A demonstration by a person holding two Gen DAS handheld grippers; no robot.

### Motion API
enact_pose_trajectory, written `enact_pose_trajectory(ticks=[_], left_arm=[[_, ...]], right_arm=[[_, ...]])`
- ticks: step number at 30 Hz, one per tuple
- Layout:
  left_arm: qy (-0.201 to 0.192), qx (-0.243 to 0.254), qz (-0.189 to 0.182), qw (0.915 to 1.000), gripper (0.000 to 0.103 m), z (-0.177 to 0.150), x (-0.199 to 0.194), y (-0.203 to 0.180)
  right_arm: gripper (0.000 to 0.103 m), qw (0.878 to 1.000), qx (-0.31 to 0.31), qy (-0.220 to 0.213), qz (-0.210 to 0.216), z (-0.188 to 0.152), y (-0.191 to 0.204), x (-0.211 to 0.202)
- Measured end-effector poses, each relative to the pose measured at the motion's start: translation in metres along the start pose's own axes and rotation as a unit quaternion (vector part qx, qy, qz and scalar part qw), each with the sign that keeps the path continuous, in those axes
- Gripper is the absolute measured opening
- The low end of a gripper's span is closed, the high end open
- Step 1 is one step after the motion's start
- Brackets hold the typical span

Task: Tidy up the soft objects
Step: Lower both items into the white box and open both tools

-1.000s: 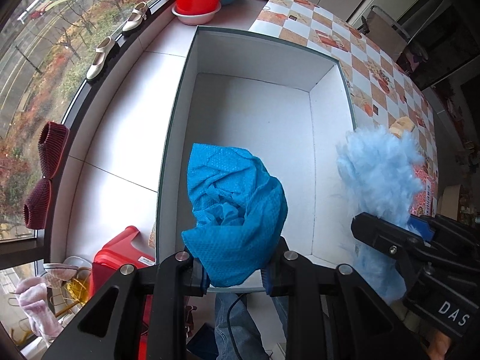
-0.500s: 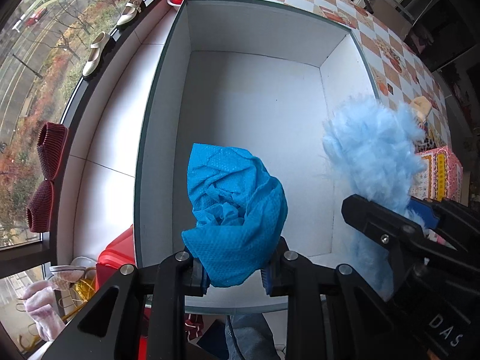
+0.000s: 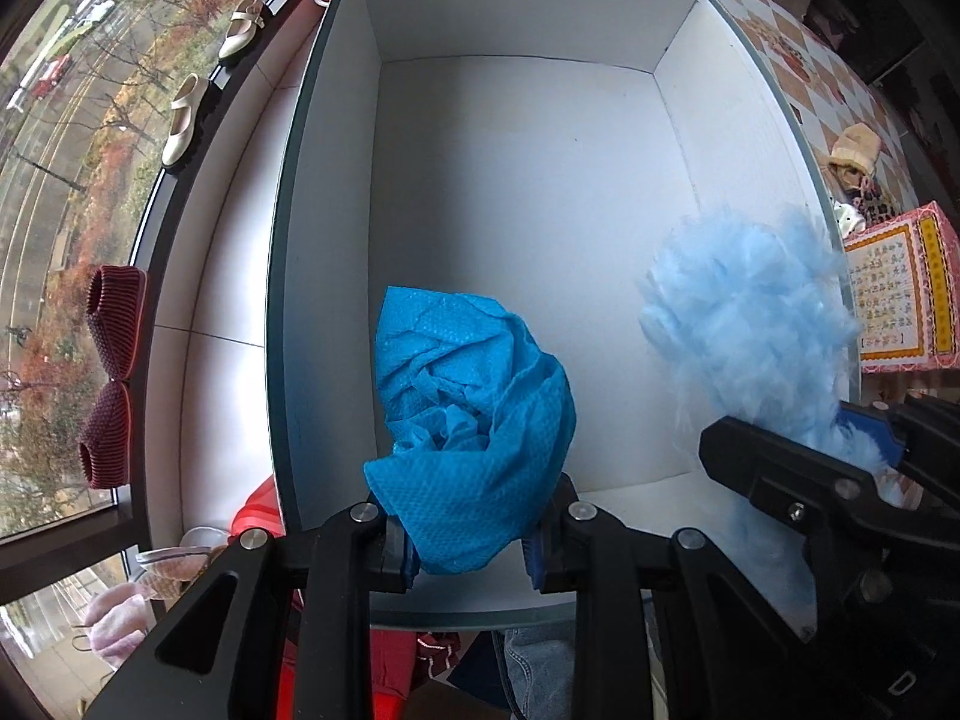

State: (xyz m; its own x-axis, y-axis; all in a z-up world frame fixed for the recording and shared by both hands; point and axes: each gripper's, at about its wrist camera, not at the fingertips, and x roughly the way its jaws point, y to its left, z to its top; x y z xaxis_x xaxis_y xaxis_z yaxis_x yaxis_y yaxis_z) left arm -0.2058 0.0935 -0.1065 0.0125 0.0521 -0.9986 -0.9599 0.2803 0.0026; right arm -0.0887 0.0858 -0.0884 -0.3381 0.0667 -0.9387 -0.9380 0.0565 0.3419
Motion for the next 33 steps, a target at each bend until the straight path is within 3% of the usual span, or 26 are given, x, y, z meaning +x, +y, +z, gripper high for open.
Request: enact_pose_trajectory(ticks=[15, 28, 31, 33], left_arm=[[0.003, 0.042, 0.013, 0.999, 0.029, -0.01, 0.003, 0.007], [-0.013, 0.032, 0.005, 0.9994, 0.03, -0.004, -0.007, 0.003], [-0.014, 0.037, 0.005, 0.9992, 0.034, -0.005, -0.009, 0.001], [-0.017, 0.039, 0.008, 0.9991, 0.044, -0.005, -0.01, 0.0]], right_arm=[[0.034, 0.997, 0.026, 0.036, 0.058, 0.002, -0.002, 0.008], [0.034, 0.999, 0.025, 0.018, 0.038, 0.003, -0.005, -0.003], [0.034, 0.999, 0.026, 0.012, 0.033, 0.006, -0.009, -0.005], [0.034, 0.999, 0.029, 0.008, 0.03, 0.007, -0.012, -0.008]])
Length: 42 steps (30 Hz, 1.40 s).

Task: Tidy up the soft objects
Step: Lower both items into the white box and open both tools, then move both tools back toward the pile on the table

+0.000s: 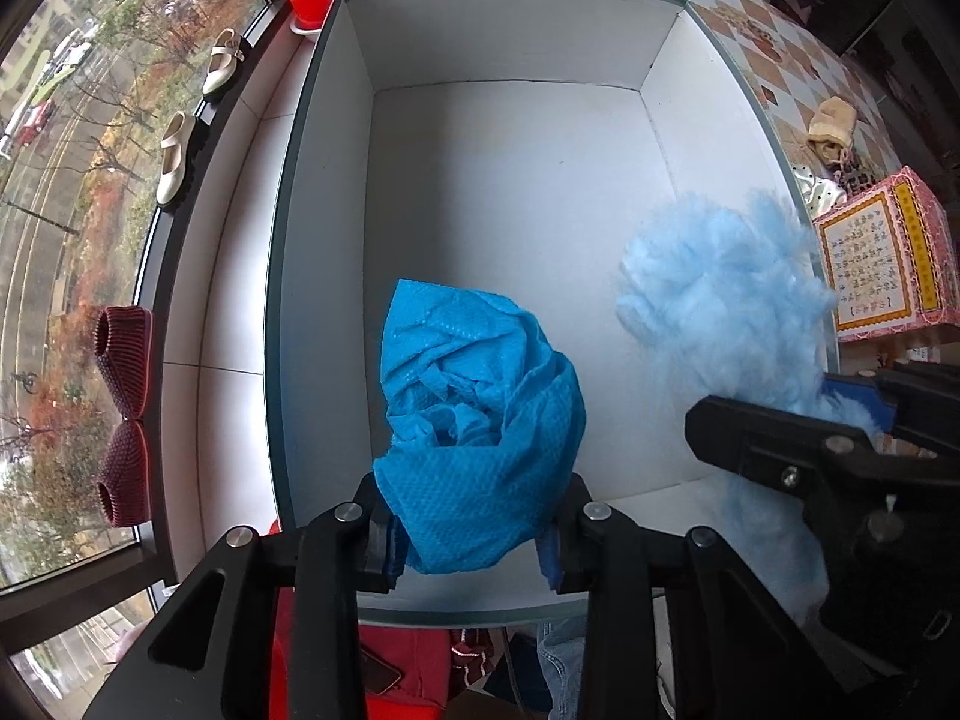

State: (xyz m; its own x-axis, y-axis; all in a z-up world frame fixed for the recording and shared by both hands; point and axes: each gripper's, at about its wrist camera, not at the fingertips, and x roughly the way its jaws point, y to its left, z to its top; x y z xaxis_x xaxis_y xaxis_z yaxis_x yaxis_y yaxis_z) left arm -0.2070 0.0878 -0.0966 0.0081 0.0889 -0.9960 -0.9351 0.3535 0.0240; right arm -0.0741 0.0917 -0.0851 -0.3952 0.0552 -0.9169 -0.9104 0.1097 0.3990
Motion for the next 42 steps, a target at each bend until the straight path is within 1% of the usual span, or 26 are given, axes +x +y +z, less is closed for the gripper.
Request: enact_pose_trajectory(ticks=[1, 2, 3, 4, 5, 6, 7, 8, 9, 10, 11, 12, 13, 14, 15, 16, 17, 19, 22, 25, 29, 31, 32, 33, 37, 42], left_arm=[[-0.002, 0.0, 0.003, 1.0, 0.048, 0.0, -0.001, -0.001], [-0.003, 0.0, 0.006, 1.0, 0.058, -0.002, -0.003, -0.003], [-0.007, -0.001, 0.009, 0.9999, 0.066, -0.003, -0.004, -0.003], [-0.01, -0.002, 0.01, 0.9999, 0.069, -0.003, -0.005, -0.003], [-0.012, -0.003, 0.01, 0.9999, 0.078, -0.003, -0.005, -0.003], [-0.014, -0.004, 0.007, 0.9999, 0.083, -0.004, -0.005, -0.003], [-0.017, -0.007, -0.003, 0.9998, 0.084, -0.004, -0.006, -0.002], [-0.017, -0.011, -0.009, 0.9998, 0.089, -0.004, -0.006, -0.002], [-0.016, -0.015, -0.017, 0.9996, 0.095, -0.004, -0.006, -0.001], [-0.014, -0.018, -0.025, 0.9994, 0.098, -0.004, -0.006, -0.001], [-0.014, -0.026, -0.032, 0.9991, 0.103, -0.004, -0.006, 0.0], [-0.017, -0.033, -0.032, 0.9988, 0.103, -0.004, -0.008, 0.001], [-0.021, -0.039, -0.031, 0.9985, 0.103, -0.003, -0.01, 0.002], [-0.023, -0.044, -0.03, 0.9983, 0.103, -0.002, -0.013, 0.004], [-0.026, -0.049, -0.03, 0.998, 0.103, -0.001, -0.015, 0.007], [-0.029, -0.051, -0.027, 0.9979, 0.103, 0.0, -0.017, 0.008], [-0.031, -0.052, -0.024, 0.9979, 0.103, 0.001, -0.018, 0.009], [-0.036, -0.055, -0.023, 0.9976, 0.103, 0.002, -0.022, 0.011], [-0.036, -0.069, -0.033, 0.9965, 0.103, 0.001, -0.026, 0.016], [-0.038, -0.074, -0.033, 0.996, 0.103, 0.001, -0.031, 0.018], [-0.041, -0.074, -0.032, 0.9959, 0.103, 0.001, -0.039, 0.019], [-0.041, -0.077, -0.036, 0.9956, 0.103, 0.002, -0.044, 0.02], [-0.042, -0.078, -0.037, 0.9953, 0.103, 0.002, -0.046, 0.02], [-0.043, -0.08, -0.039, 0.9951, 0.103, 0.003, -0.049, 0.02], [-0.054, -0.082, -0.044, 0.9942, 0.103, 0.008, -0.063, 0.019], [-0.065, -0.072, -0.064, 0.9932, 0.103, 0.021, -0.084, 0.006]], right_arm=[[0.034, 1.0, 0.001, -0.002, 0.0, 0.001, -0.002, -0.002], [0.034, 1.0, 0.001, -0.005, 0.0, 0.002, -0.002, -0.004], [0.034, 1.0, 0.0, -0.007, 0.0, 0.002, -0.002, -0.005], [0.035, 1.0, -0.001, -0.009, 0.002, 0.003, -0.002, -0.008], [0.038, 1.0, 0.0, -0.011, 0.003, 0.003, -0.003, -0.01], [0.043, 1.0, 0.001, -0.013, 0.003, 0.0, -0.001, -0.011], [0.057, 1.0, 0.003, -0.014, 0.005, -0.002, -0.003, -0.014], [0.064, 1.0, 0.006, -0.017, 0.007, -0.005, -0.005, -0.016], [0.064, 1.0, 0.007, -0.019, 0.011, -0.007, -0.007, -0.019], [0.064, 1.0, 0.008, -0.02, 0.013, -0.008, -0.007, -0.022], [0.067, 1.0, 0.007, -0.021, 0.011, -0.01, -0.005, -0.023], [0.069, 1.0, 0.007, -0.023, 0.003, -0.012, -0.004, -0.024], [0.076, 1.0, 0.008, -0.024, -0.003, -0.012, -0.005, -0.024], [0.084, 1.0, 0.011, -0.027, -0.006, -0.013, -0.007, -0.026], [0.09, 0.999, 0.015, -0.03, -0.004, -0.014, -0.01, -0.027], [0.101, 0.999, 0.02, -0.036, 0.003, -0.014, -0.012, -0.03], [0.103, 0.999, 0.023, -0.044, 0.007, -0.016, -0.011, -0.035], [0.103, 0.998, 0.012, -0.057, 0.004, -0.019, -0.005, -0.043], [0.103, 0.998, -0.01, -0.067, 0.0, -0.022, 0.002, -0.049], [0.103, 0.997, -0.009, -0.07, 0.009, -0.025, 0.004, -0.054], [0.103, 0.997, -0.012, -0.075, 0.009, -0.029, 0.01, -0.06], [0.103, 0.997, -0.012, -0.079, 0.012, -0.012, 0.023, -0.064], [0.103, 0.996, -0.012, -0.083, 0.013, -0.012, 0.024, -0.068], [0.103, 0.996, -0.012, -0.086, 0.014, -0.005, 0.026, -0.07], [0.103, 0.994, -0.007, -0.107, 0.024, -0.002, 0.026, -0.089], [0.103, 0.99, 0.006, -0.135, 0.035, -0.001, 0.018, -0.118]])
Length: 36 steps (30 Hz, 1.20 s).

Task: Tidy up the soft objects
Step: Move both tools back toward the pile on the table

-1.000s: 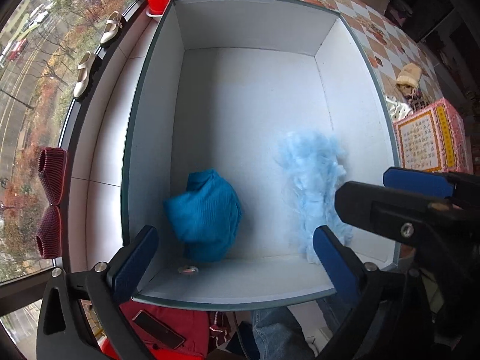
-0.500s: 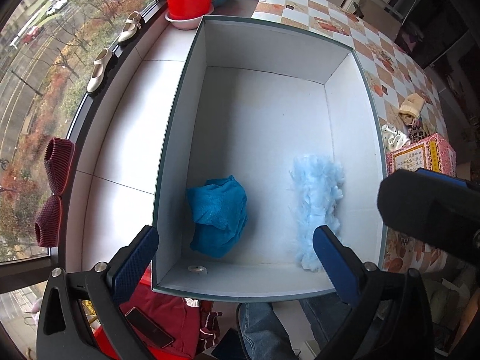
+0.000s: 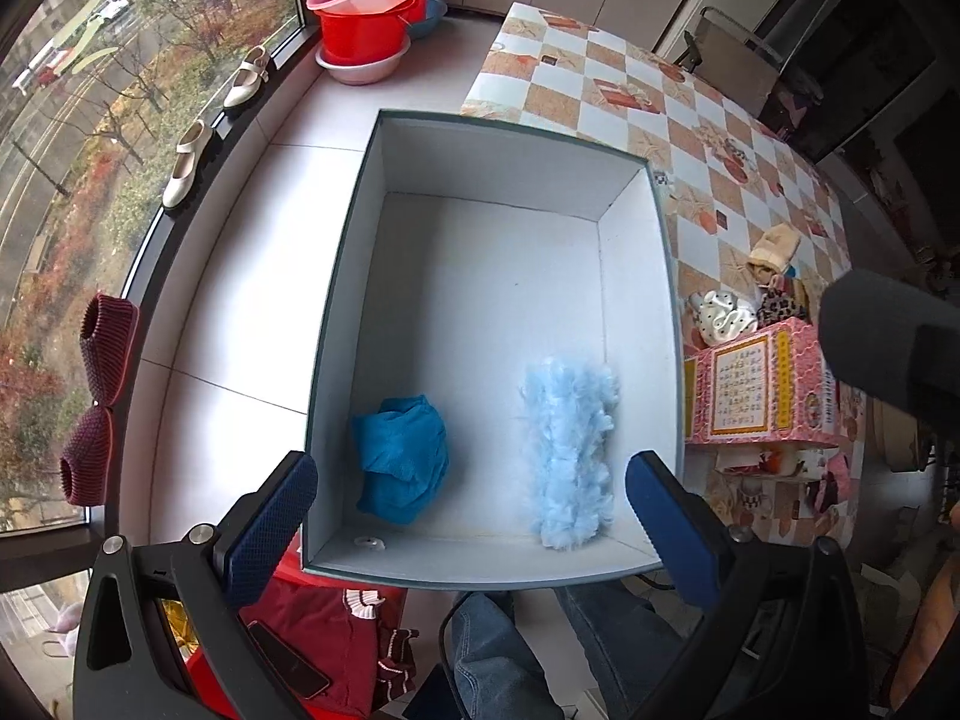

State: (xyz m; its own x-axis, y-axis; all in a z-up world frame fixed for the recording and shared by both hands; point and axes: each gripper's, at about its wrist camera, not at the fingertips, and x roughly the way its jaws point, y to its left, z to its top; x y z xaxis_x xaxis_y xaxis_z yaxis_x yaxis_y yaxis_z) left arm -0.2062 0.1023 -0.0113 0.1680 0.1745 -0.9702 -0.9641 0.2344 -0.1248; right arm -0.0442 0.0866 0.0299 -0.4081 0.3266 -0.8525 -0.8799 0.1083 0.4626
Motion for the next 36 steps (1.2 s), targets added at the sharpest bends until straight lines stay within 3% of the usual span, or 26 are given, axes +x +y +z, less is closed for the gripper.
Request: enact_pose_trajectory(ticks=[8, 17, 28, 36], left_arm=[[-0.008, 0.051, -0.033, 0.9981, 0.103, 0.02, -0.015, -0.059], [0.015, 0.125, -0.078, 0.9889, 0.103, 0.022, -0.01, -0.149], [0.042, 0.211, -0.096, 0.9719, 0.103, 0.024, 0.008, -0.249], [0.055, 0.205, -0.086, 0.9734, 0.103, 0.061, 0.033, -0.294]], right_arm=[[0.103, 0.998, 0.047, -0.044, 0.003, 0.004, -0.035, -0.049], [0.103, 0.986, 0.142, -0.082, -0.017, -0.015, -0.119, -0.096], [0.103, 0.954, 0.275, -0.107, -0.057, -0.069, -0.231, -0.13], [0.102, 0.929, 0.35, -0.093, -0.081, -0.103, -0.301, -0.129]])
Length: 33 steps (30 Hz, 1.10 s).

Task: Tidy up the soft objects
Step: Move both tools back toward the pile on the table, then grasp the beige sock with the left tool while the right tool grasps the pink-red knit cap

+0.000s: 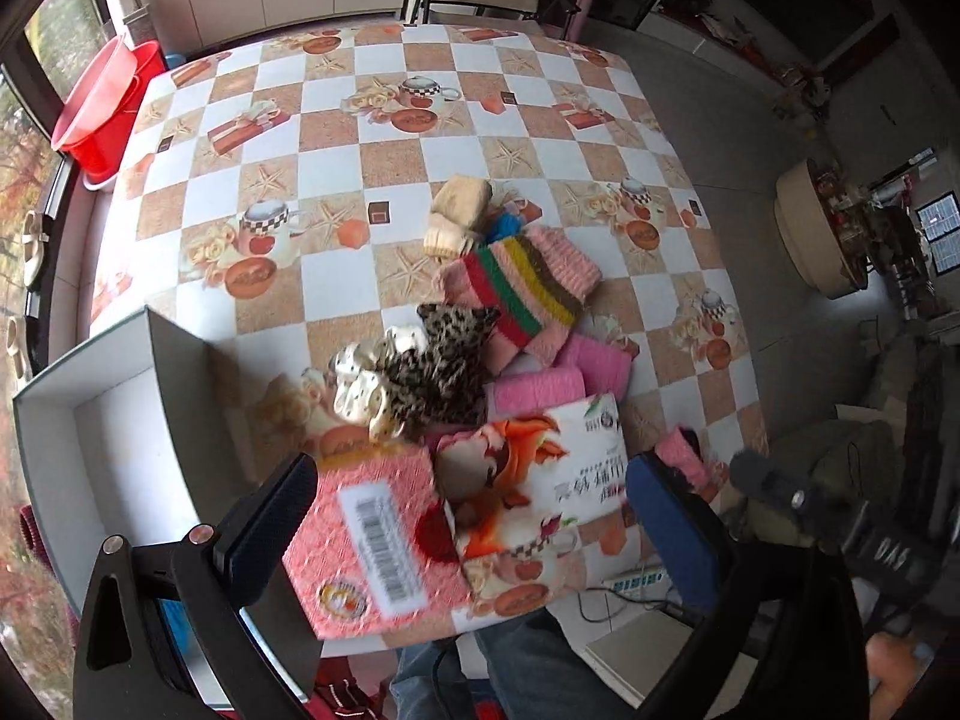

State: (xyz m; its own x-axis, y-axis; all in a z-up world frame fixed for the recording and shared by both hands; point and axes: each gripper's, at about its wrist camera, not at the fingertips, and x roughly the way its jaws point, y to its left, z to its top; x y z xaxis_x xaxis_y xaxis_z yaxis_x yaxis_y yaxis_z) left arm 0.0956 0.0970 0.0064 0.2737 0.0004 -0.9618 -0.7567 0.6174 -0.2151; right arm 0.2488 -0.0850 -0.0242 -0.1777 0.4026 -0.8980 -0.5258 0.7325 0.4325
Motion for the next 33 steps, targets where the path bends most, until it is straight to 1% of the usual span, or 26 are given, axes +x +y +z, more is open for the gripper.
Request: enact_pose_trajectory(ticks=[6, 9, 13, 15, 18, 21, 25, 27, 31, 33], left_arm=[[0.011, -0.037, 0.023, 0.999, 0.103, 0.054, 0.027, -0.002], [0.017, -0.049, 0.039, 0.9979, 0.103, 0.079, 0.043, 0.0], [0.034, -0.061, 0.068, 0.9952, 0.103, 0.109, 0.072, 0.002], [0.051, -0.06, 0.079, 0.9938, 0.103, 0.123, 0.091, 0.0], [0.078, -0.053, 0.096, 0.9909, 0.102, 0.136, 0.121, -0.002], [0.101, -0.051, 0.111, 0.9873, 0.097, 0.146, 0.148, -0.002], [0.115, -0.039, 0.129, 0.9842, 0.097, 0.156, 0.173, -0.003], [0.122, -0.037, 0.13, 0.9833, 0.097, 0.16, 0.182, -0.002], [0.128, -0.035, 0.132, 0.9823, 0.097, 0.165, 0.198, 0.001], [0.134, -0.035, 0.136, 0.981, 0.097, 0.166, 0.204, 0.003]], right_arm=[[0.102, 0.998, 0.029, 0.024, -0.043, 0.013, -0.045, 0.025], [0.102, 0.996, 0.046, 0.048, -0.059, 0.016, -0.066, 0.043], [0.102, 0.993, 0.055, 0.08, -0.073, 0.019, -0.088, 0.064], [0.102, 0.991, 0.059, 0.091, -0.076, 0.021, -0.096, 0.072], [0.102, 0.989, 0.071, 0.103, -0.073, 0.022, -0.106, 0.081], [0.102, 0.988, 0.079, 0.115, -0.072, 0.023, -0.114, 0.091], [0.102, 0.985, 0.082, 0.133, -0.076, 0.022, -0.117, 0.108], [0.102, 0.983, 0.081, 0.142, -0.084, 0.021, -0.12, 0.115], [0.102, 0.981, 0.084, 0.154, -0.086, 0.019, -0.125, 0.123], [0.093, 0.981, 0.081, 0.158, -0.083, 0.019, -0.127, 0.124]])
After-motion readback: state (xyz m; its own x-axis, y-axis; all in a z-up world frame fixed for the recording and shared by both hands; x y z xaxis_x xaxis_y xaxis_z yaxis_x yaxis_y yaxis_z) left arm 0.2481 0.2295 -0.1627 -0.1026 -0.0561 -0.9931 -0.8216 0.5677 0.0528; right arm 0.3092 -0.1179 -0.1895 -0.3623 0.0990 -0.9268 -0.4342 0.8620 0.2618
